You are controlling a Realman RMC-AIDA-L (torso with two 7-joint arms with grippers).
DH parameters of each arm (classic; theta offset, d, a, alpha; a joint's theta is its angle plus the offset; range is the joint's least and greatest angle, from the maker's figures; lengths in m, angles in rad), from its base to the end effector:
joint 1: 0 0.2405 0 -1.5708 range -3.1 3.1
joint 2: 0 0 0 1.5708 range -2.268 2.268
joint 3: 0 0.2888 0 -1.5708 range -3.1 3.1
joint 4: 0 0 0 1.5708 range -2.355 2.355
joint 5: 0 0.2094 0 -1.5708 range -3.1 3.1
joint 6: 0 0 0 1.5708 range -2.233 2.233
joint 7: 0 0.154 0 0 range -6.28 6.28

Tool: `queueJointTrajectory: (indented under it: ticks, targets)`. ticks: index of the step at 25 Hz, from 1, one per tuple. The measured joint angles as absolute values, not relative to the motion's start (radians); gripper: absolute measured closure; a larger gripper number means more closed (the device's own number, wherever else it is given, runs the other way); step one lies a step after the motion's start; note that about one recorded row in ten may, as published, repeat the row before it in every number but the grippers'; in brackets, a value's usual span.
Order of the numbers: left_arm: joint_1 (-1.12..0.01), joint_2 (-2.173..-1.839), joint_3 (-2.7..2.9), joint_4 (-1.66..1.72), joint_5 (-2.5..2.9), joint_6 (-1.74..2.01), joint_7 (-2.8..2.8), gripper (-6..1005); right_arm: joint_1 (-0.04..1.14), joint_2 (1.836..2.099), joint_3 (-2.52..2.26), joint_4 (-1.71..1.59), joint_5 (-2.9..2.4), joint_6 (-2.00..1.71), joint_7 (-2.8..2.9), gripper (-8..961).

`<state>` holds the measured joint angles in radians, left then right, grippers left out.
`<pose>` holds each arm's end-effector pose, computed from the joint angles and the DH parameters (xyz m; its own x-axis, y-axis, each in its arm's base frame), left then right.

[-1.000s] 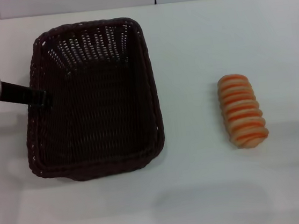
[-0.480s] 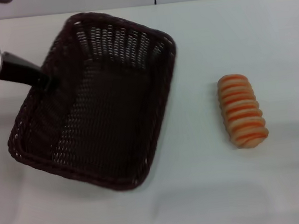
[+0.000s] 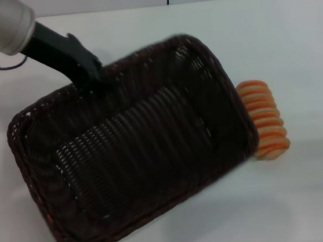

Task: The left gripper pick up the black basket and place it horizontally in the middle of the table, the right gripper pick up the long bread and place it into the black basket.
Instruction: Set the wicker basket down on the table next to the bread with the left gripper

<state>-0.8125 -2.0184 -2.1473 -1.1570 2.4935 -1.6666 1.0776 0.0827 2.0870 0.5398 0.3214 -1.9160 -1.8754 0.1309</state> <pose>-0.1796 0.4203 0.0267 0.9162 0.3800 -0.1271 0.3346 -0.9001 -0.2791 0.3502 0.1989 0.0174 0.5223 0.5095 -0.6838 -0.8089 0.0422 -0.5864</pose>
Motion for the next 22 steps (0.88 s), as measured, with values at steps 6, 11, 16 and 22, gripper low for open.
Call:
queueJointTrajectory:
  ticks: [6, 11, 16, 22]
  targets:
    - [-0.97, -1.99, -2.16, -0.955, 2.487, -1.752, 1.286, 786, 0.075, 2.089, 0.534, 0.324, -1.917, -1.884, 0.135, 135]
    - [-1.013, -1.992, -2.152, -0.913, 2.487, -1.763, 1.329, 795, 0.073, 2.091, 0.514, 0.326, -1.915, -1.884, 0.131, 134]
    - [-1.018, -2.024, -2.136, -0.905, 2.495, -1.736, 1.358, 798, 0.07, 2.091, 0.512, 0.327, -1.913, -1.885, 0.13, 134]
    - [-1.022, -2.052, -2.099, -0.905, 2.504, -1.677, 1.357, 800, 0.078, 2.088, 0.512, 0.326, -1.913, -1.885, 0.129, 133]
